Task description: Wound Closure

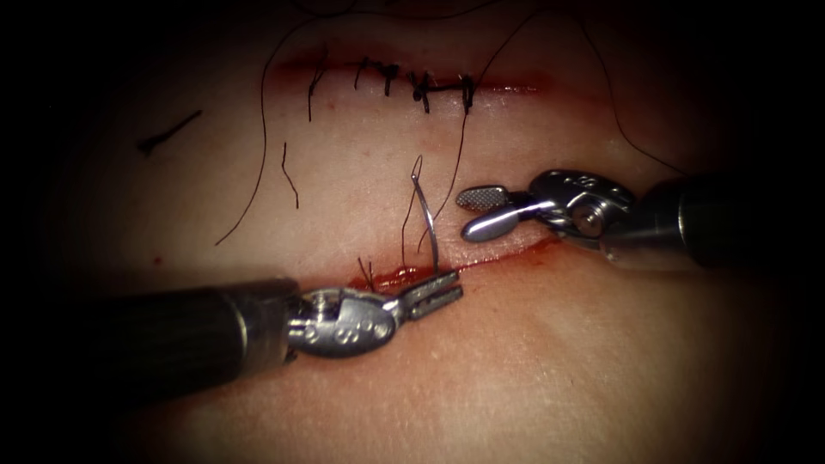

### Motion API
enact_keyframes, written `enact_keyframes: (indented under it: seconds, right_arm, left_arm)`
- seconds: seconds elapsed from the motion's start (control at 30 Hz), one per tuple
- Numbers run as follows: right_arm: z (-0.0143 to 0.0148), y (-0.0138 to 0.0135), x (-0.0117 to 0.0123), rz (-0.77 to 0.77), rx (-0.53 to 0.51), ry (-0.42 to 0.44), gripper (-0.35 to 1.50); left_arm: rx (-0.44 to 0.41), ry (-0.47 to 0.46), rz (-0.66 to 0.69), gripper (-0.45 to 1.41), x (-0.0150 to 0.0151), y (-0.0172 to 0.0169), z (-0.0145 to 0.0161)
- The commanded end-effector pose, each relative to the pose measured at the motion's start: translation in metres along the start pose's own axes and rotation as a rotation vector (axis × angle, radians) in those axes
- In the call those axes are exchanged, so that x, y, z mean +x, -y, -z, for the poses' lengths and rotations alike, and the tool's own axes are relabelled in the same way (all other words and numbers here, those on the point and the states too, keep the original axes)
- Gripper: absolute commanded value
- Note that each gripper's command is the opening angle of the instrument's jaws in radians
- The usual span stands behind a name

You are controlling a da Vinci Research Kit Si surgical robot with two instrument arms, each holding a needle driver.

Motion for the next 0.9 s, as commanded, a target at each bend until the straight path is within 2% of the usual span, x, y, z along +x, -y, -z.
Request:
enact_keyframes:
  seconds: [0.03, 0.47, 0.9]
  right_arm:
    - [-0.001, -0.0001, -0.0004, -0.006, 0.008, 0.001, 1.23]
    - [-0.003, 0.0002, 0.0002, -0.049, 0.031, 0.014, 1.19]
    - [-0.005, 0.0003, -0.0005, -0.065, 0.042, 0.063, 1.16]
  left_arm:
    - [-0.003, 0.0, -0.005, -0.45, -0.0003, -0.0005, -0.0006]
    - [-0.008, 0.013, -0.032, -0.45, -0.0002, -0.0011, -0.0009]
    - [-0.013, 0.021, -0.045, -0.45, 0.0001, -0.0015, -0.0009]
